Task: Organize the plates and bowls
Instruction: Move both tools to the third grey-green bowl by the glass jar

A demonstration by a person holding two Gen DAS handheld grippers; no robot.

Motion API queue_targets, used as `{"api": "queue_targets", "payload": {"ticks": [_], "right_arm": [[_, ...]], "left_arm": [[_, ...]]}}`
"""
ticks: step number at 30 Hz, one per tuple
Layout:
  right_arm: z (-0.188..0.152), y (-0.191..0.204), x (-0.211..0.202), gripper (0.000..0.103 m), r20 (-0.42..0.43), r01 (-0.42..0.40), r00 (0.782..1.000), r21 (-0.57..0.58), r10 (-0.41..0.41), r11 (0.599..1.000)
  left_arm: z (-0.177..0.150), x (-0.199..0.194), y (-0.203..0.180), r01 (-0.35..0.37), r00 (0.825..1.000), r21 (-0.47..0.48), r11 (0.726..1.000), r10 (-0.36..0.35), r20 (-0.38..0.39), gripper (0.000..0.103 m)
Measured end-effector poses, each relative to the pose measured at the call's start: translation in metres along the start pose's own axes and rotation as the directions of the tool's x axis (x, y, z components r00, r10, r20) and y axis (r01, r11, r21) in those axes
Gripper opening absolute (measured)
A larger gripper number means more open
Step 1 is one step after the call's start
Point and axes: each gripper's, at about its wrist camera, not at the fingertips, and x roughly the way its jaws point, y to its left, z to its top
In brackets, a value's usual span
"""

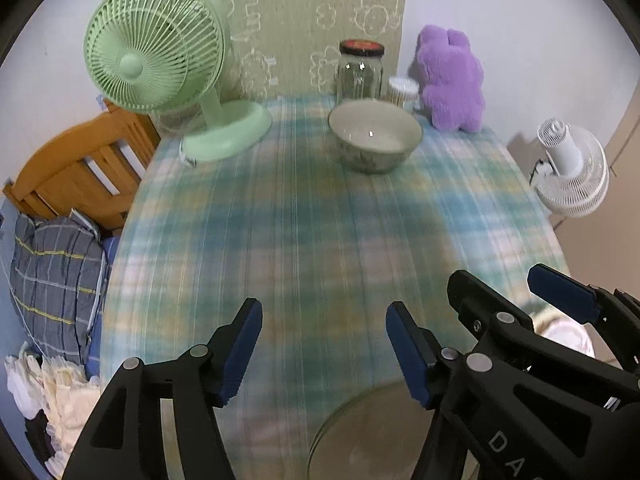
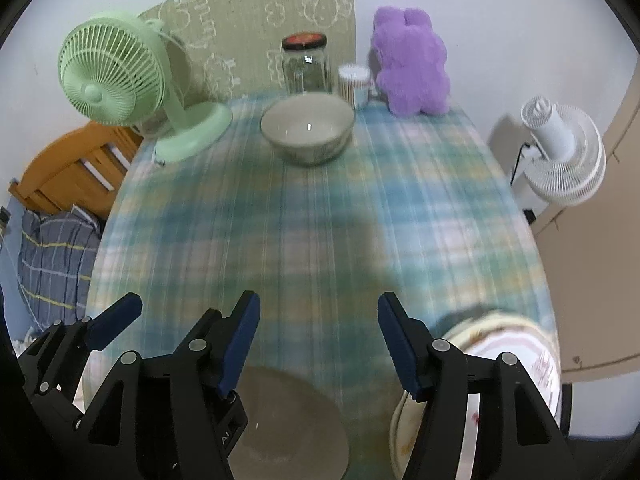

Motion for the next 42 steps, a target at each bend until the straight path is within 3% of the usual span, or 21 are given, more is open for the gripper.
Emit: {"api": "queue_targets", "payload": {"ticks": [11, 20, 28, 42], "right_arm": [[0.073, -0.026, 0.025, 0.066, 0.051, -0.080, 0.995, -0.086, 0.084, 0.993], [0.128, -0.039, 0.050, 0.066, 0.075, -0.132, 0.987, -0.129, 0.143, 0.983], [0.167, -0.040, 0.082, 0.066, 0.071, -0.129, 0.988, -0.137, 0.140, 0.982], [0.205, -0.037, 0.149, 0.066, 0.058, -0.082, 0.994, -0.109, 0.089, 0.991]], "left_arm": [[0.062, 0.019, -0.024, -0.127, 0.990, -0.099, 0.987, 0.132, 0.051, 0.068], [0.110, 0.041, -0.034, -0.159, 0.983, -0.138, 0.978, 0.170, 0.066, 0.070], [0.143, 0.072, -0.030, -0.158, 0.985, -0.147, 0.976, 0.166, 0.048, 0.070], [0.176, 0.145, -0.023, -0.128, 0.991, -0.139, 0.982, 0.133, 0.026, 0.070]]}}
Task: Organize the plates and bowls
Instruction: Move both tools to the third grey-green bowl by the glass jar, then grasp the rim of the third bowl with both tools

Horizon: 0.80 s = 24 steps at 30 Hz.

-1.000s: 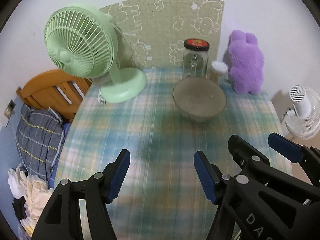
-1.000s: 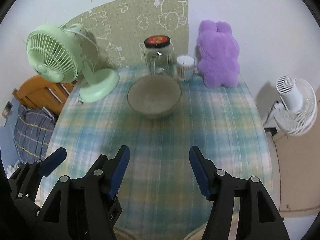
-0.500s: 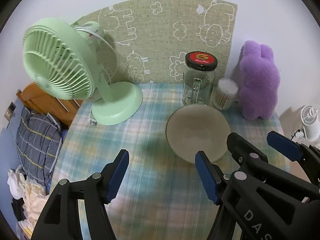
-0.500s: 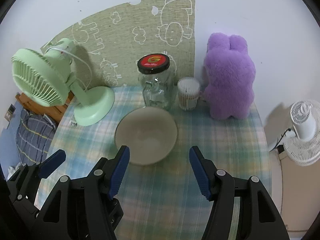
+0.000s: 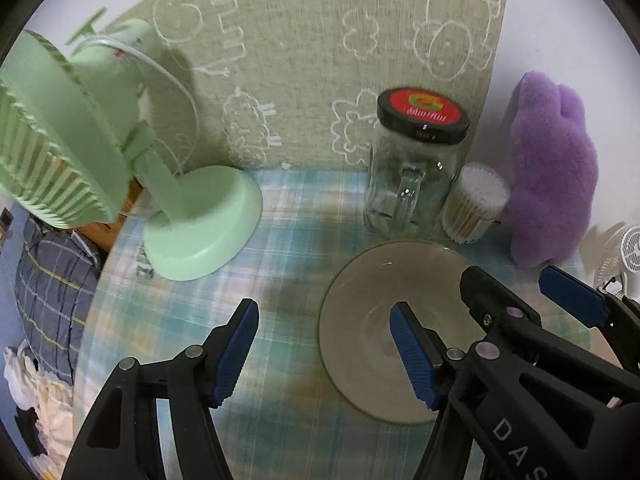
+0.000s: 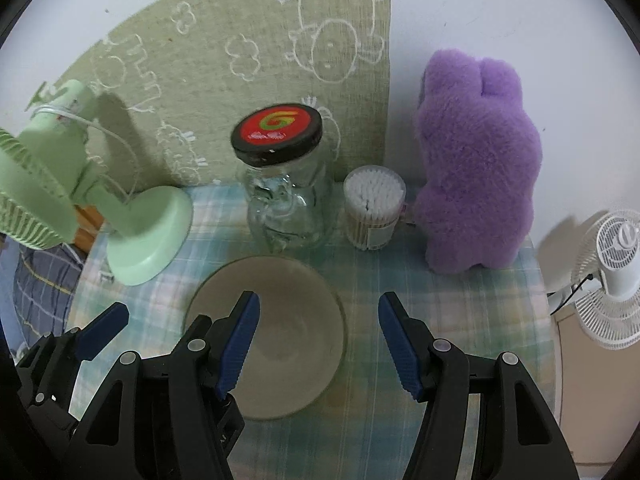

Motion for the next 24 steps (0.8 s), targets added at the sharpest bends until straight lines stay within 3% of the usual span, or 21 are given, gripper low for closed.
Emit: {"api": "queue_targets", "payload": {"ticks": [4, 9, 14, 17, 24], "right_arm": [[-0.002, -0.002, 0.020, 0.064, -0.024, 0.004, 1.000, 0.002, -0.004, 1.000], [-0.005, -0.005, 0.040, 0.051, -0.054, 0.002, 0.999, 0.008, -0.001, 1.000], [-0.007, -0.007, 0.050, 0.028, -0.059, 0.001, 0.998, 0.017, 0.000, 1.000], [-0.006, -0.007, 0.051, 0.022, -0.051, 0.023, 0.998, 0.002, -0.023, 1.000], [-0.006, -0.008, 0.056, 0.020, -0.060, 0.025, 0.998, 0.004, -0.025, 1.000]], "left_arm": [[-0.002, 0.018, -0.002, 0.008, 1.000, 0.001, 1.000, -0.008, -0.026, 0.062], [-0.005, 0.036, -0.004, 0.037, 0.997, 0.009, 0.999, -0.037, -0.064, 0.041], [-0.007, 0.042, -0.005, 0.027, 0.997, 0.007, 1.000, -0.027, -0.066, 0.029], [-0.006, 0.044, -0.007, 0.025, 0.997, 0.005, 1.000, -0.025, -0.067, 0.025], [-0.003, 0.043, -0.007, -0.003, 0.998, 0.005, 1.000, 0.004, -0.064, 0.019]]}}
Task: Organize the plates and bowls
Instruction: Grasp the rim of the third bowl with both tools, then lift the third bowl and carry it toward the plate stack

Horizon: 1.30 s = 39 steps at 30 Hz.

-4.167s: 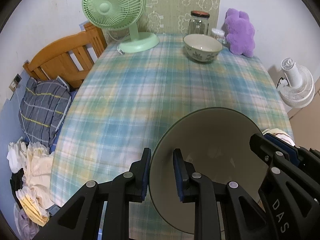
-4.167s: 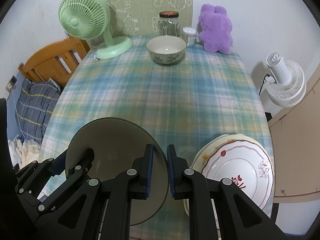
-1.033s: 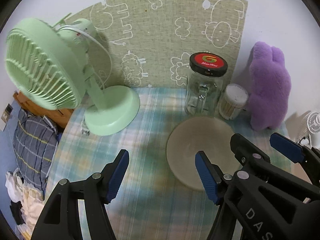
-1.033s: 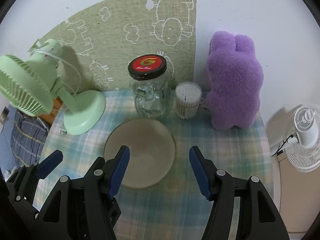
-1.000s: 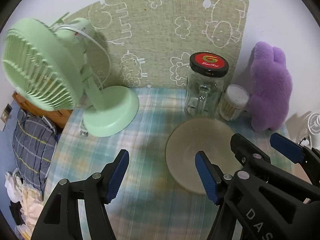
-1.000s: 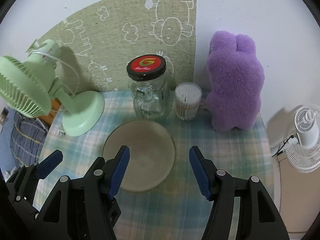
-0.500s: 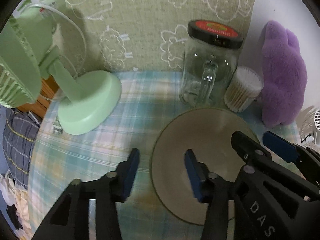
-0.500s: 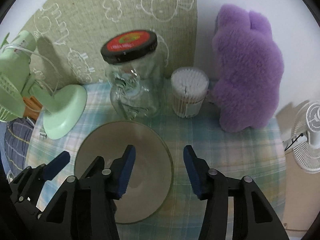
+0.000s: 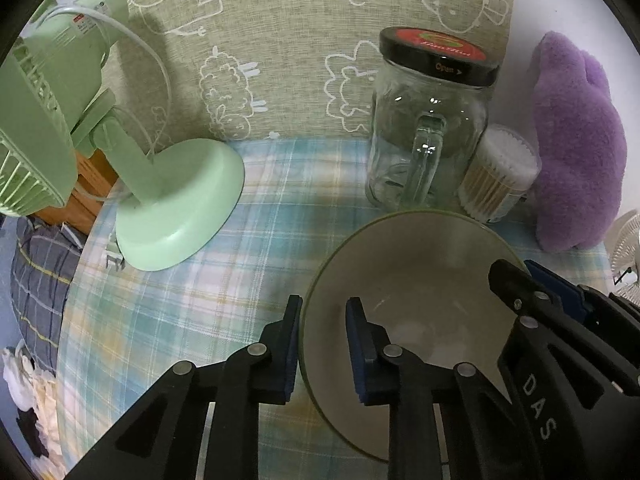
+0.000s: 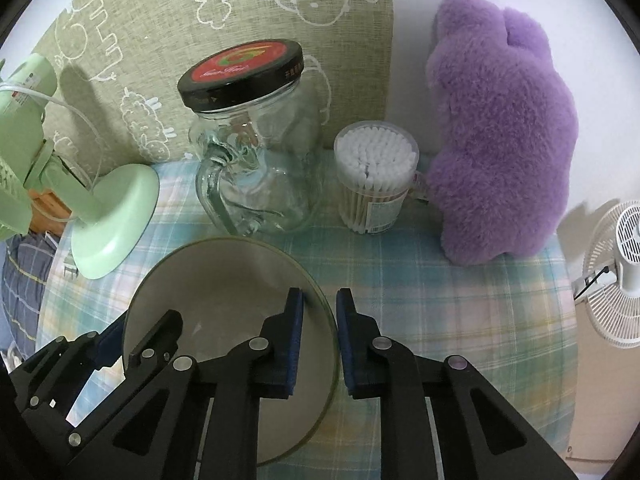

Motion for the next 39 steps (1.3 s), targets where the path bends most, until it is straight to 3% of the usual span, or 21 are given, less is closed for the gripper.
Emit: {"api": "queue_targets", "payload": {"ticks": [13, 39], "right_arm": [[-0.010, 0.005, -0.024, 0.019, 0.015, 0.010, 1.000, 0.011, -0.010, 1.000], [-0.053, 0.025, -0.138, 0.019, 0.084, 0.014, 0.996, 0.027, -0.016, 1.000]], "left_arm": [[-0.010, -0.016, 0.006, 0.016, 1.000, -0.016, 1.000, -0.017, -0.013, 0.017], [-0.050, -0.132, 0.033, 0.028, 0.996, 0.028, 0.999, -0.030, 0.085, 0.017]]}}
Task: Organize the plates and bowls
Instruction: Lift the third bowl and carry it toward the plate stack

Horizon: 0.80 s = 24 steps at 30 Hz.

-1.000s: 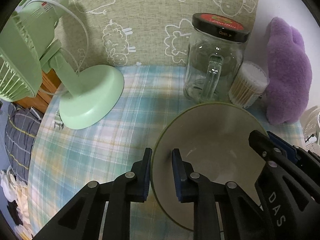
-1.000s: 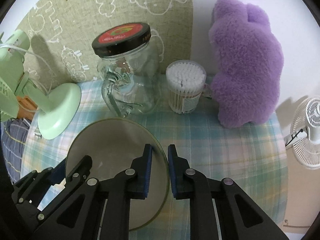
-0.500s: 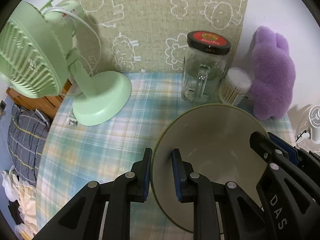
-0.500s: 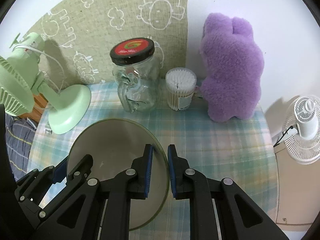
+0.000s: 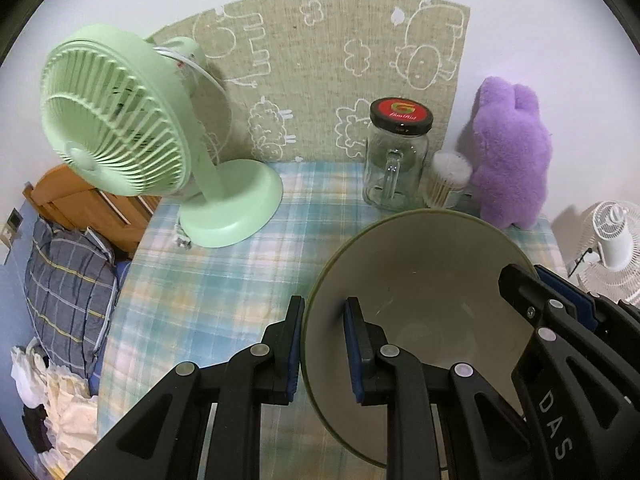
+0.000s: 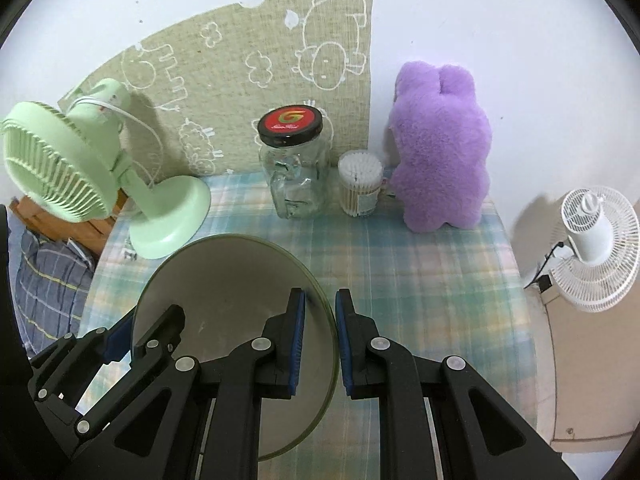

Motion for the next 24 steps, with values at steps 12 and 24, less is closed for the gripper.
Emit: {"api": "queue_targets", "payload": {"ticks": [12, 24], "right_arm": [[-0.035, 0.018, -0.071, 0.019, 0.047, 0.051, 0.997, 0.031, -0.053, 0.998], [-0.086, 0.042, -0.119, 0.019, 0.054, 0.075, 0.995, 0.058, -0.078, 0.995]], "left_arm": [[-0.030, -0.061, 0.022, 0.053, 0.997, 0.037, 0.998, -0.054, 0.049, 0.017], [-0.079, -0.102, 0.044, 0.077, 0.995, 0.065, 0.995, -0.080, 0.056, 0.017]]}}
